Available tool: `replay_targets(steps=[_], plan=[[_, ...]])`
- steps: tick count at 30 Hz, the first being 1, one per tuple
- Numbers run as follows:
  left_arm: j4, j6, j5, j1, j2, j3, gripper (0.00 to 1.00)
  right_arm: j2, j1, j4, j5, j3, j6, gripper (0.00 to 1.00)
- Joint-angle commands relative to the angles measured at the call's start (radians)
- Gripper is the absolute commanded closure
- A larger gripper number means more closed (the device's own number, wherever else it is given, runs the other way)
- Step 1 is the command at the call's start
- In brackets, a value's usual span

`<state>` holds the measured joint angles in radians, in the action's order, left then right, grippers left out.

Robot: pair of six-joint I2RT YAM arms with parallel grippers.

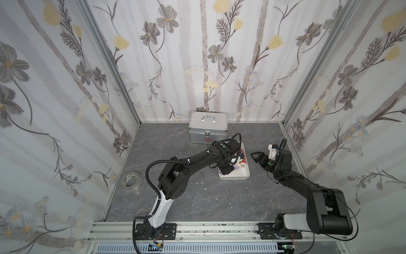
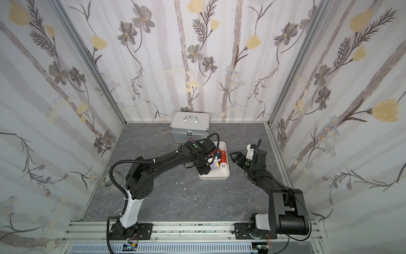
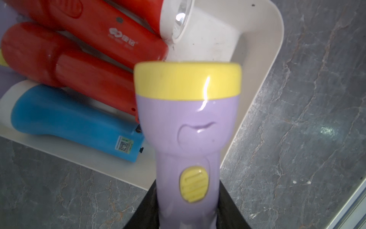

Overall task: Put the flashlights into the storage boxes
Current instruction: Place the flashlight at the storage box.

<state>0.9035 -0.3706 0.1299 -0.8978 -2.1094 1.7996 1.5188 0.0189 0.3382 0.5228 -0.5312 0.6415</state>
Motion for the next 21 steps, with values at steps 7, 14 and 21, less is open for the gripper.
replay_targets(steps=[7, 14, 21], plan=[[-0.091, -0.256, -0.015, -0.035, -0.016, -0.030, 0.74, -0.017, 0.019, 0.019, 0.023, 0.005, -0.026, 0.14], [-0.103, -0.320, -0.075, -0.055, -0.053, -0.022, 0.74, -0.028, 0.033, 0.016, 0.026, 0.018, -0.027, 0.14], [-0.154, -0.344, -0.117, -0.060, -0.083, -0.015, 0.72, -0.033, 0.036, 0.016, 0.031, 0.017, -0.023, 0.14]])
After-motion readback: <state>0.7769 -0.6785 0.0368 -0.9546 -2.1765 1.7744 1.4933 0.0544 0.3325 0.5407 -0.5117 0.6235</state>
